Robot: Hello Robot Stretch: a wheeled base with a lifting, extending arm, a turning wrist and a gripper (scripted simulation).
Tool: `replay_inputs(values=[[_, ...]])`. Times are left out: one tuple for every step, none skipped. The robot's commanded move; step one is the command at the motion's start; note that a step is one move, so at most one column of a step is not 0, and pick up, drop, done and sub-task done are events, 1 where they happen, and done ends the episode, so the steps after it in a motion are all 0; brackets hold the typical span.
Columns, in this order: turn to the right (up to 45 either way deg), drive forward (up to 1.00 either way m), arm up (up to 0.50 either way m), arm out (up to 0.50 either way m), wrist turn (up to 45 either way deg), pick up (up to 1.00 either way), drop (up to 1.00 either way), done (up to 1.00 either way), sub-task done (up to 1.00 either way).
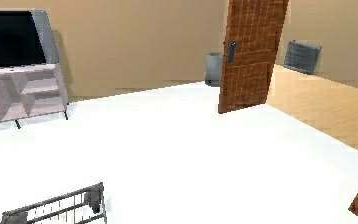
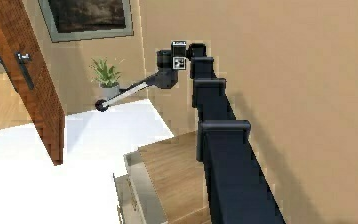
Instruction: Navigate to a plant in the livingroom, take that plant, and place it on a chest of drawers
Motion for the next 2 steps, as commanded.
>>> replay_inputs(values=[[0.0, 0.0, 0.0, 0.0, -45.0, 0.0, 0.0, 0.0, 0.0], [0.0, 0.0, 0.0, 0.0, -15.0, 0.0, 0.0, 0.0, 0.0]])
